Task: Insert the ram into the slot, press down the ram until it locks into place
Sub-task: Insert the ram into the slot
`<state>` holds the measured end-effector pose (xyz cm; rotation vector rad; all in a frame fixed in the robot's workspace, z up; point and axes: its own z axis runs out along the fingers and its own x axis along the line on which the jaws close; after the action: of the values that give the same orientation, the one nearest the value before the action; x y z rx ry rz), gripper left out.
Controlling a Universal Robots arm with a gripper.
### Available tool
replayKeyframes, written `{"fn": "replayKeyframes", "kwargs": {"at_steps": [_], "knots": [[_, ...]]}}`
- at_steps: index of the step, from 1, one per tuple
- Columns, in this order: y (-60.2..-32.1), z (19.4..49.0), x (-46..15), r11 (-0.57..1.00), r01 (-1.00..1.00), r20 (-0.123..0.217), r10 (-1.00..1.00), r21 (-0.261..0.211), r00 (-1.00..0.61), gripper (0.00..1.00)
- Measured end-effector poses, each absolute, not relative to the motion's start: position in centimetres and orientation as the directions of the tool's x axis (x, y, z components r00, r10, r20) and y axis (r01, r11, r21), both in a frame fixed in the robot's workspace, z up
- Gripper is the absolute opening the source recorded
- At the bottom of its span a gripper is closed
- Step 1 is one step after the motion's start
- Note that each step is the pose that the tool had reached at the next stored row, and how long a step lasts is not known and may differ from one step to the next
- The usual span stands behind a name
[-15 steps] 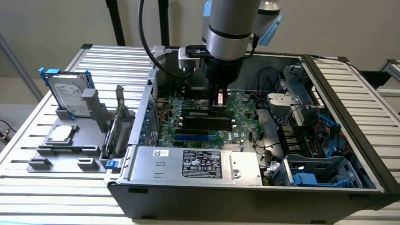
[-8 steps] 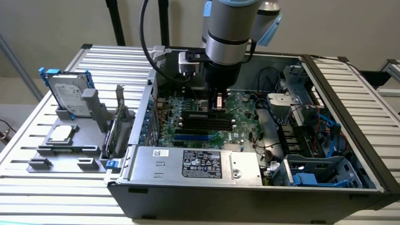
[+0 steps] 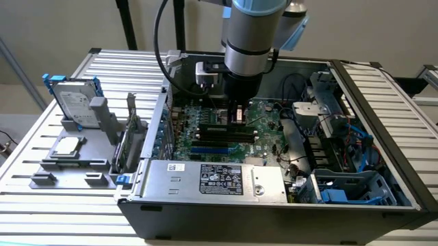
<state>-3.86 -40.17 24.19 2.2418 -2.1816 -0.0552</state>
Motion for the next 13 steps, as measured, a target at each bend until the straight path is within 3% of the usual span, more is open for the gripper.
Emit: {"fn": "replayKeyframes", "kwargs": {"at_steps": [13], "knots": [[-40.07,23.77,-3.57,-0.027,-0.999,-0.016,-1.000,0.034,0.027,0.13]]}}
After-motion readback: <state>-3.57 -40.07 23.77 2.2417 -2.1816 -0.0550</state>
